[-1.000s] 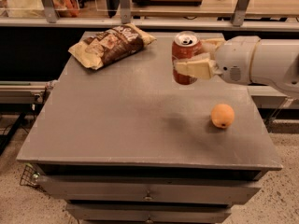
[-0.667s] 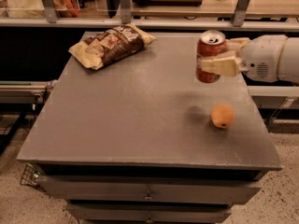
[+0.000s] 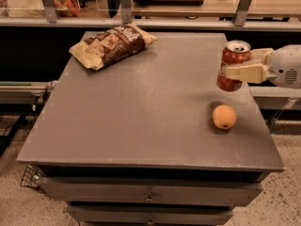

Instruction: Move coke can near orange

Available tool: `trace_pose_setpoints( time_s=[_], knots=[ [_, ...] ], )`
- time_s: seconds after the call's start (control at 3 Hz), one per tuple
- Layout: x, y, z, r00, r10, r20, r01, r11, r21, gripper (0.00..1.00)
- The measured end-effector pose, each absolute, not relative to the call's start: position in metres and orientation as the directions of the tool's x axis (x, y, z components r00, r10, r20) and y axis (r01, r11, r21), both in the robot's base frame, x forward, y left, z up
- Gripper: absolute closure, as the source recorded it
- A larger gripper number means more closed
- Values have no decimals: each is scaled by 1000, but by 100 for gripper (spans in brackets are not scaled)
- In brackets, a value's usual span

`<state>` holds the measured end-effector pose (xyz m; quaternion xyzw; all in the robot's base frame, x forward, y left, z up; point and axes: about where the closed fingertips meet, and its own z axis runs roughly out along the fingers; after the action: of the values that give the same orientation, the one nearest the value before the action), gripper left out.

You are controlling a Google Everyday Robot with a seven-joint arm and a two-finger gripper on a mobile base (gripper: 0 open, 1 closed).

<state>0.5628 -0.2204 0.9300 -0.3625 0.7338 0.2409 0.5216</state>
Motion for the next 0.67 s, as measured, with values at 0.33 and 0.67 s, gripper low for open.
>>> trace_pose_setpoints(
  time_s=[0.33, 0.67],
  knots=[
    [556, -232, 918, -234, -268, -935, -805, 592, 32, 100],
    [546, -237, 908, -270, -255, -928, -822, 563, 85, 86]
  ],
)
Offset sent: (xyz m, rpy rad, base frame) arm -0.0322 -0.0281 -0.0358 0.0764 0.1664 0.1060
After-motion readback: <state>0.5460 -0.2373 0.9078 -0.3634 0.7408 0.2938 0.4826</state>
